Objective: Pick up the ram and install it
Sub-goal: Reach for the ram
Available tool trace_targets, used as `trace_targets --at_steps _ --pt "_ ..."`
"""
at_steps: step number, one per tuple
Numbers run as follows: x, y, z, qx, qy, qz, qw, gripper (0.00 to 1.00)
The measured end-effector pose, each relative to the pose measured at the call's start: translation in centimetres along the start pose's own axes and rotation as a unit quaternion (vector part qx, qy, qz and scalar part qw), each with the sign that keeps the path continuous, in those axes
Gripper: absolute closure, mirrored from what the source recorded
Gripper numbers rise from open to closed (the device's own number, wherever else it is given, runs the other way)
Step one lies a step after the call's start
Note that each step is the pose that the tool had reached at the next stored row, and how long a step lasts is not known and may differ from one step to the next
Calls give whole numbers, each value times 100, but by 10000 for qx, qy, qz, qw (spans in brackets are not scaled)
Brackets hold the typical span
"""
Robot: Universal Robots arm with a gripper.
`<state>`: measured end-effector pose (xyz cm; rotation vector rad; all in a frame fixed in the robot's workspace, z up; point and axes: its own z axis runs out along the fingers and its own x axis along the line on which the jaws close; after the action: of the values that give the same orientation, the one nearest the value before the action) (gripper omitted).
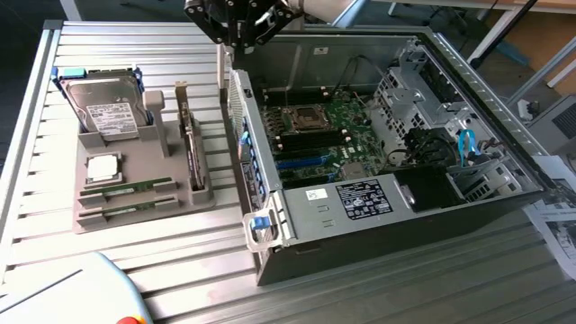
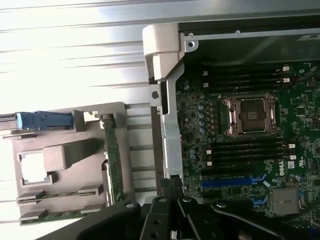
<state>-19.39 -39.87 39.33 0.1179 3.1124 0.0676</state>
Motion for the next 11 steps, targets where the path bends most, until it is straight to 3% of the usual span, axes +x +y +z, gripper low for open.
trace_targets --at_steps 3,11 --pt "194 -15 -6 1 1 0 10000 89" --pt "568 -43 -14 0 0 0 10000 89"
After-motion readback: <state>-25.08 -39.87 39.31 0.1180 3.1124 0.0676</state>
